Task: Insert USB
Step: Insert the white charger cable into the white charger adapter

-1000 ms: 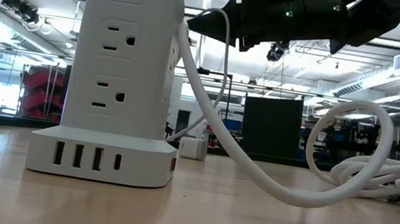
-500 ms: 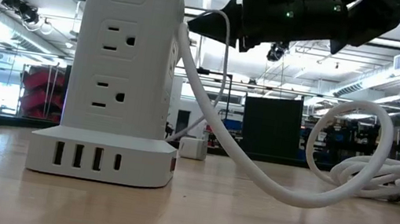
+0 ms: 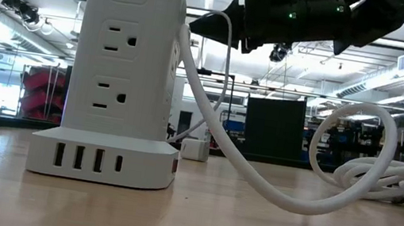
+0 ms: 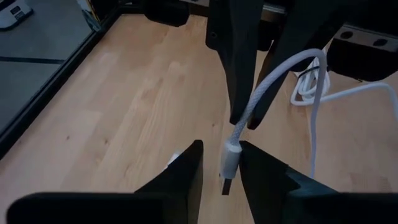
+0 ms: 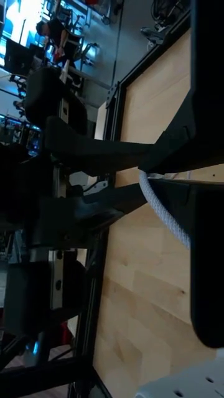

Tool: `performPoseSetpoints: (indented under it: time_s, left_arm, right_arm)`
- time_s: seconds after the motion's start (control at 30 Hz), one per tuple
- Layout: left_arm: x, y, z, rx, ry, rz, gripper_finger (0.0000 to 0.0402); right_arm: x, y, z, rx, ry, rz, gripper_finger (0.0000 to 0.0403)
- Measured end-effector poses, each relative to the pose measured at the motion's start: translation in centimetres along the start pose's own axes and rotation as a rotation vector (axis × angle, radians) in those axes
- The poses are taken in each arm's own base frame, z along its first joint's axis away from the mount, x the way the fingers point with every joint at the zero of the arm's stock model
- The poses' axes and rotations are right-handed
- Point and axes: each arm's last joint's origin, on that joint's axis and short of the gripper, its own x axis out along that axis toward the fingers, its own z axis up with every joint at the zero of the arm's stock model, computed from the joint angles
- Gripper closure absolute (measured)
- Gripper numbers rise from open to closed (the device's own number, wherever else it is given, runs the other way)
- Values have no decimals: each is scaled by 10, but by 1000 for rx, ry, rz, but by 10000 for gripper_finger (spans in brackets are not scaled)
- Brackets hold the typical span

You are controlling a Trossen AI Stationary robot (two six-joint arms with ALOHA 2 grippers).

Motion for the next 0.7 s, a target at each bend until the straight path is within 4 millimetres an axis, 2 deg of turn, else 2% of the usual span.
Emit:
performPoseSetpoints:
  time_s: [0.37, 0.5, 0.63, 0.7]
  left_arm:
    - [0, 0, 0, -2, -5, -1, 320]
    - [0, 0, 0, 9, -4, -4, 342]
    - [0, 0, 0, 28, -3, -5, 386]
    - [0, 0, 0, 31, -3, -5, 392]
  right_arm:
    - [0, 0, 0, 2, -2, -1, 403]
    - [0, 0, 0, 2, -2, -4, 403]
    - [0, -1, 0, 2, -2, -6, 403]
    - [0, -1, 0, 2, -2, -7, 403]
